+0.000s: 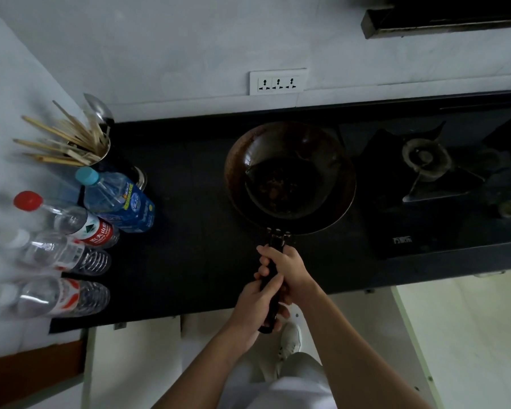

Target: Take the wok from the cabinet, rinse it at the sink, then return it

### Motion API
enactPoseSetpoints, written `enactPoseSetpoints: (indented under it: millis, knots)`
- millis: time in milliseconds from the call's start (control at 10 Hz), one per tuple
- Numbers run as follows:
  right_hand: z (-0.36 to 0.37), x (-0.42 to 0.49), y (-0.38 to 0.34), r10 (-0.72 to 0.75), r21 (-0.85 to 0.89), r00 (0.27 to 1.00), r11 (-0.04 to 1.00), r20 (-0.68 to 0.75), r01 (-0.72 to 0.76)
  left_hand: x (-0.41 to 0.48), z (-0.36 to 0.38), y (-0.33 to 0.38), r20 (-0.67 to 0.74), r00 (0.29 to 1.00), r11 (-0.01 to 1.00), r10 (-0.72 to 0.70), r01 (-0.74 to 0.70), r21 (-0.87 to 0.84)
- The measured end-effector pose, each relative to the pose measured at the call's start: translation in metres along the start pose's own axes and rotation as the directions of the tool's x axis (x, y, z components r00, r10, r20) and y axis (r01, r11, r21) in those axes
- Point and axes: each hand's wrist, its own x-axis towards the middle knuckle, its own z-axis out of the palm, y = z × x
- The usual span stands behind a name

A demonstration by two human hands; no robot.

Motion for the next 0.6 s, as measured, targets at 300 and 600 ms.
enactPoseSetpoints:
  millis: [300,600]
  knots:
    - [0.005,-0.006,-0.002,0.043,-0.092,0.994,0.994,-0.105,-0.053,0.002,-0.01,-0.01,-0.011,0.998,0.989,0.057,-0.054,0.137]
    - [-0.013,-0.004,-0.024,-0.076,-0.72,0.971,0.684,-0.225,-0.113,0.003,-0.012,0.007,-0.17,0.94,0.772,0.297,-0.132,0.622]
